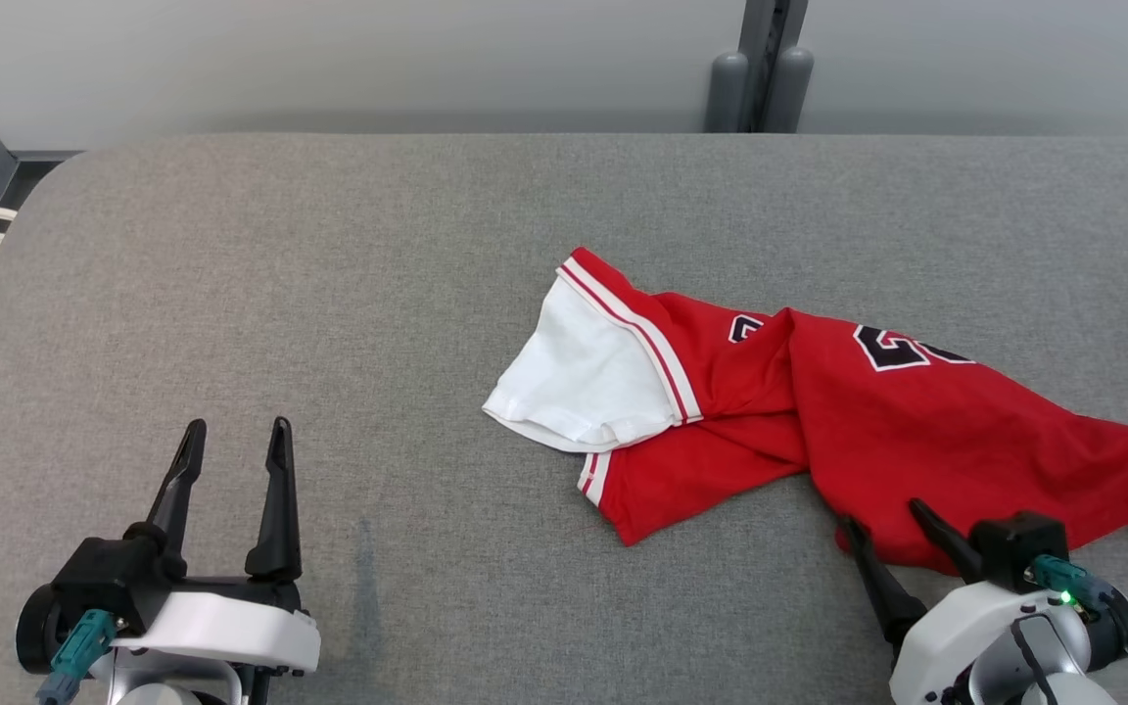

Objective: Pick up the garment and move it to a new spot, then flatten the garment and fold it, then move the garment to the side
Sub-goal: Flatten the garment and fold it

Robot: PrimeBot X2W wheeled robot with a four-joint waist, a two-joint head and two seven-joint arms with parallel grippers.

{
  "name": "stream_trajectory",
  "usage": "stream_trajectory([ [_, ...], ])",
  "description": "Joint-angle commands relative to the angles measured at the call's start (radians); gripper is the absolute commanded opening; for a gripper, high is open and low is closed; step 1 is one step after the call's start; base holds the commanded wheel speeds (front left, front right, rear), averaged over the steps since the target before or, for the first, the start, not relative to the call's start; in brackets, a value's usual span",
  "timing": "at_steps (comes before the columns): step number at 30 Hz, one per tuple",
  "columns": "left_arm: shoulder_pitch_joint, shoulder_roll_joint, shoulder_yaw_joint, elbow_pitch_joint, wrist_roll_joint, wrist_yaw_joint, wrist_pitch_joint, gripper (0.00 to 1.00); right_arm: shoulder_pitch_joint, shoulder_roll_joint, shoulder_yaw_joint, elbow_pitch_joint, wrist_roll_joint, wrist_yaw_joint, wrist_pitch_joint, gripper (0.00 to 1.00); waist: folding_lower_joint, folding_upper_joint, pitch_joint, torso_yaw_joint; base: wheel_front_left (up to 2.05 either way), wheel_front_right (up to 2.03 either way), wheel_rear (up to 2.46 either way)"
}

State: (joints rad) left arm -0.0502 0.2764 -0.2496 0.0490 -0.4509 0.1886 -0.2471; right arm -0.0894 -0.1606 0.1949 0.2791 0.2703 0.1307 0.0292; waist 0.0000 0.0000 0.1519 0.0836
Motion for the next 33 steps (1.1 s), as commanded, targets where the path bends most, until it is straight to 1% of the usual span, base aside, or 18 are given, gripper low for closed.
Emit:
stream_trajectory([
  [1,-0.019,0.002,0.003,0.002,0.002,-0.003,-0.005,1.00,-0.023,-0.004,-0.001,0.017,-0.005,0.000,-0.012,1.00,0.0000,0.0000,0.018,0.010,0.00,0.00,0.00],
  [5,-0.031,-0.005,0.006,0.011,0.007,-0.008,-0.011,1.00,-0.076,-0.006,0.015,0.128,-0.026,0.000,-0.038,1.00,0.0000,0.0000,0.037,0.011,0.00,0.00,0.00],
  [6,-0.033,-0.006,0.006,0.014,0.008,-0.009,-0.011,1.00,-0.085,-0.006,0.013,0.154,-0.029,0.000,-0.040,0.79,0.0000,0.0000,0.039,0.011,0.00,0.00,0.00],
  [7,-0.036,-0.008,0.007,0.016,0.009,-0.009,-0.011,1.00,-0.097,0.001,0.013,0.171,-0.025,0.000,-0.050,0.42,0.0000,0.0000,0.040,0.010,0.00,0.00,0.00],
  [8,-0.039,-0.008,0.008,0.018,0.010,-0.010,-0.012,1.00,-0.106,0.002,0.013,0.184,-0.026,0.000,-0.058,0.00,0.0000,0.0000,0.043,0.008,0.00,0.00,0.00],
  [11,-0.044,-0.009,0.014,0.021,0.013,-0.010,-0.015,1.00,-0.122,0.007,0.012,0.177,-0.013,0.000,-0.096,0.00,0.0000,0.0000,0.046,-0.002,0.00,0.00,0.00],
  [14,-0.045,-0.008,0.022,0.022,0.013,-0.012,-0.017,1.00,-0.133,0.003,0.016,0.093,-0.004,0.000,-0.131,0.00,0.0000,0.0000,0.047,-0.026,0.00,0.00,0.00],
  [17,-0.045,-0.006,0.028,0.020,0.016,-0.012,-0.017,1.00,-0.126,-0.005,0.007,-0.007,-0.006,0.000,-0.133,0.00,0.0000,0.0000,0.048,-0.048,0.00,0.00,0.00],
  [23,-0.042,-0.006,0.035,0.020,0.019,-0.015,-0.018,1.00,-0.095,-0.013,0.038,-0.244,-0.012,0.000,-0.062,0.00,0.0000,0.0000,0.045,-0.081,0.00,0.00,0.00],
  [27,-0.048,-0.012,0.033,0.022,0.021,-0.020,-0.018,1.00,-0.081,0.001,0.077,-0.369,0.017,0.000,-0.012,0.00,0.0000,0.0000,0.042,-0.090,0.00,0.00,0.00],
  [30,-0.052,-0.014,0.034,0.025,0.023,-0.020,-0.018,1.00,-0.086,0.010,0.094,-0.430,0.046,0.000,0.019,0.00,0.0000,0.0000,0.042,-0.094,0.00,0.00,0.00],
  [33,-0.057,-0.015,0.036,0.027,0.025,-0.023,-0.018,1.00,-0.093,0.014,0.066,-0.459,0.060,0.000,0.041,0.00,0.0000,0.0000,0.045,-0.097,0.00,0.00,0.00],
])
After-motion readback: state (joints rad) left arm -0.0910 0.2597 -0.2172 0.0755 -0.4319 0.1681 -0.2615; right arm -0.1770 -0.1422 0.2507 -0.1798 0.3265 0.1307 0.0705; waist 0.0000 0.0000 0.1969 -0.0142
